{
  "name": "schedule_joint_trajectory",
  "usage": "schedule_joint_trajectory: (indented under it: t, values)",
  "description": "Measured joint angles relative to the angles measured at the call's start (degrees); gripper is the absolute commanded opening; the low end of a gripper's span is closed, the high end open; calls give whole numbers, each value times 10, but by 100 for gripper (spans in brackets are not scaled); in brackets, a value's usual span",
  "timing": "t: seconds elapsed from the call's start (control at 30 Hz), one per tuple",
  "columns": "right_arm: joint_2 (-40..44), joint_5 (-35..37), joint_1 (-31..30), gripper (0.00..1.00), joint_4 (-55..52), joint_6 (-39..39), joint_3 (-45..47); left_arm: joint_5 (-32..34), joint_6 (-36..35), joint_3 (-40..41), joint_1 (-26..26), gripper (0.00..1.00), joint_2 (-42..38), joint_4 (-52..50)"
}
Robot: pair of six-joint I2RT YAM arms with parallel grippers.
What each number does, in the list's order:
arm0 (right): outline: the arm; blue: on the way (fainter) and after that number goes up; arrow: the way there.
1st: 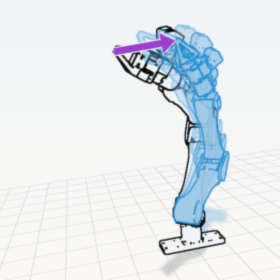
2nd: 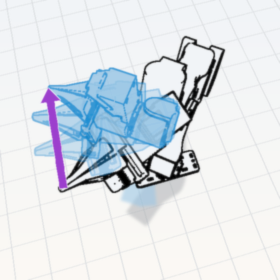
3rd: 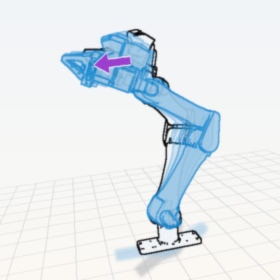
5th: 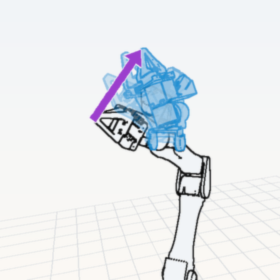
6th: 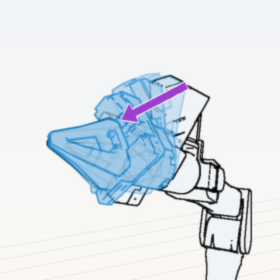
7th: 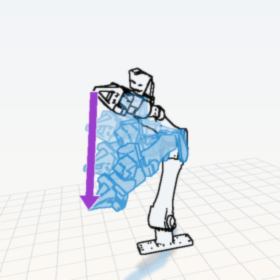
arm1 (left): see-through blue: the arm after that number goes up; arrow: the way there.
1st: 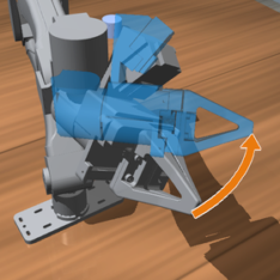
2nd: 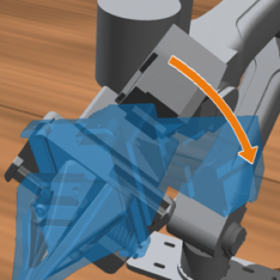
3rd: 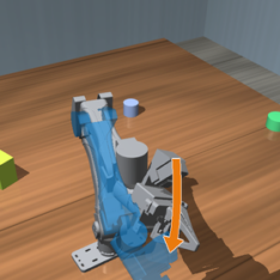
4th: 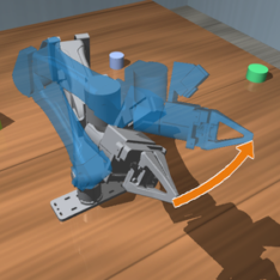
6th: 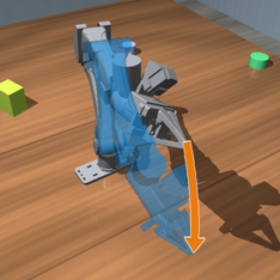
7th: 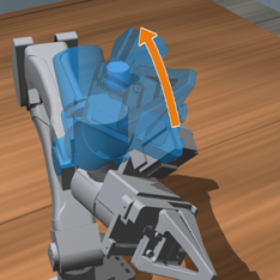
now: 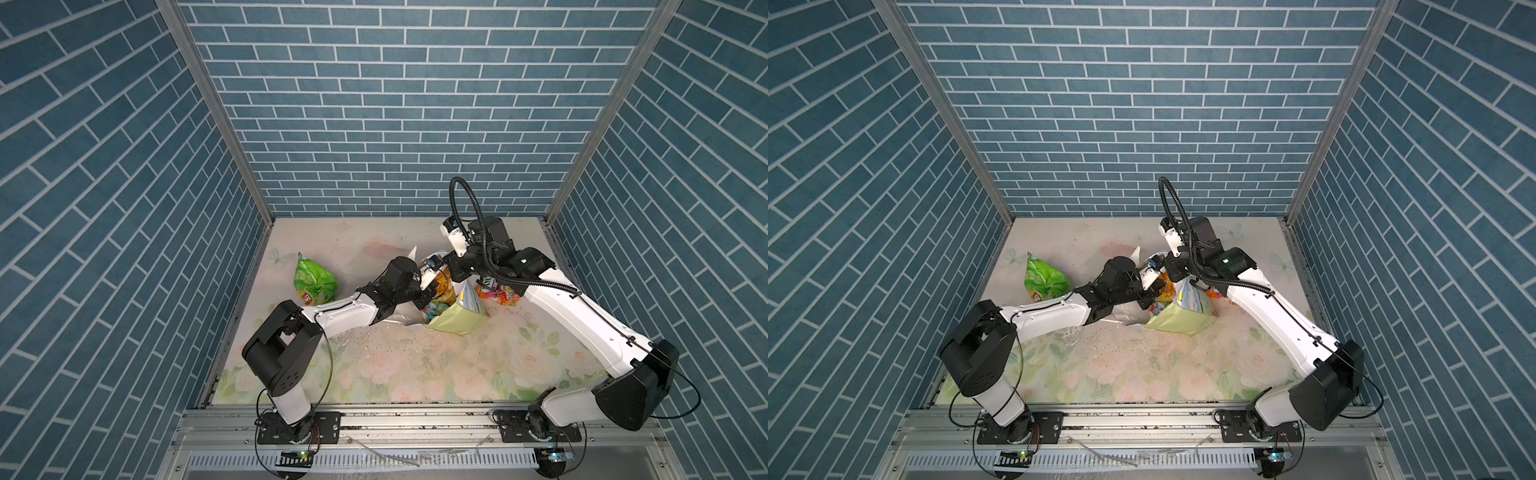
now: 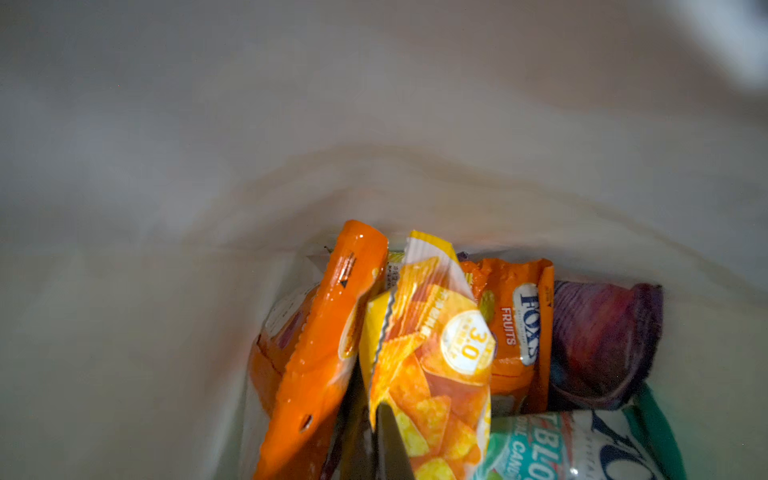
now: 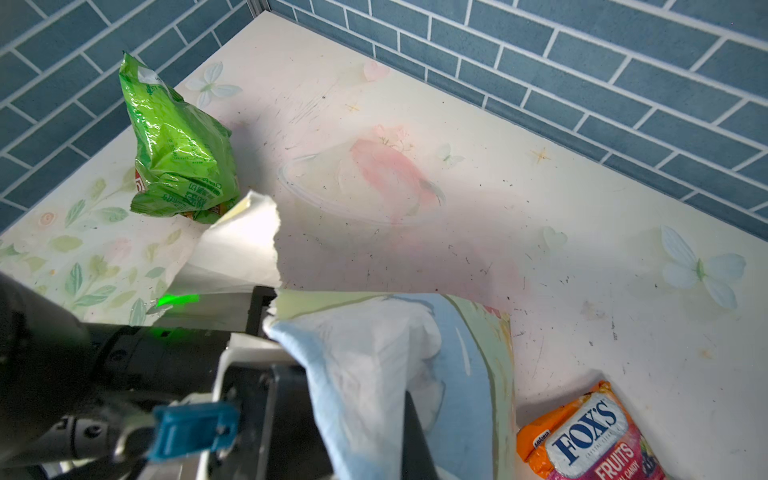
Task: Take the snacks out of the paper bag
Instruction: Pick up the snack from the paper bag.
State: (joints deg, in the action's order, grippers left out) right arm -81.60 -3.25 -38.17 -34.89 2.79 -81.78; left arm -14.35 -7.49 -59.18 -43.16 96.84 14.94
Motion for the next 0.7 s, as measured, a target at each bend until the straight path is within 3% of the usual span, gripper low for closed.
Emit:
schedule_joint_trajectory:
  t: [0.37,0.7]
  values:
    - [13,-5,-1,0,1,0,3,33,9,2,0,0,-93,-12]
    - [17,6,-1,0,-2,4,3,51,8,17,0,0,-122,-14]
